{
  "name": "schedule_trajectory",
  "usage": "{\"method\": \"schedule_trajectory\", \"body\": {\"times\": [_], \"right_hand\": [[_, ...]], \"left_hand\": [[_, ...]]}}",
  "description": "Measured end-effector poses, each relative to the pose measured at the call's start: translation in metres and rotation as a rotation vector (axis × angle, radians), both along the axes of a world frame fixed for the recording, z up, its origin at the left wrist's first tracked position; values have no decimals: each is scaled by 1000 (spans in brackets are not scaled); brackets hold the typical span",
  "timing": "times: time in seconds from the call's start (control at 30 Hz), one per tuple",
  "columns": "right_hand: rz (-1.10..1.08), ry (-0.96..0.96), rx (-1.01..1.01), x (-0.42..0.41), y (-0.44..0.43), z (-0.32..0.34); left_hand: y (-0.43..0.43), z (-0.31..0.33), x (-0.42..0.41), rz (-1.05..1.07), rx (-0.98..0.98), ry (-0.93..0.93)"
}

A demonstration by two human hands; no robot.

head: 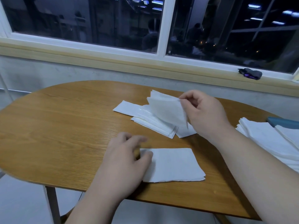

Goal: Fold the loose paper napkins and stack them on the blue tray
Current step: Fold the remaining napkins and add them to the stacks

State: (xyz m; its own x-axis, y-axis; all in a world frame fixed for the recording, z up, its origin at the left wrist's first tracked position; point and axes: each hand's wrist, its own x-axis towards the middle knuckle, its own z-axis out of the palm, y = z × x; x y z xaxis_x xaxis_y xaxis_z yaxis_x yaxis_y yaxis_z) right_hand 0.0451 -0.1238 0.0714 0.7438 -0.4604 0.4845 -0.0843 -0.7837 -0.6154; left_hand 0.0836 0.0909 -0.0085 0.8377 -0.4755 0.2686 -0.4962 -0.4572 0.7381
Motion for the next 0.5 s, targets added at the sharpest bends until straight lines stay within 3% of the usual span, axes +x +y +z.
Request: {"method": "schedule_trajectory", "body": {"times": [0.13, 0.27, 0.5], "right_hand": [[165, -66, 227, -41, 19, 9], [284, -68, 495, -61, 19, 4], [338, 79, 706, -69, 17, -28]], "left_hand": [[2, 6, -1, 37, -180, 12], [3, 16, -9, -110, -398, 256], [-1, 22, -19, -77, -449, 264]]}}
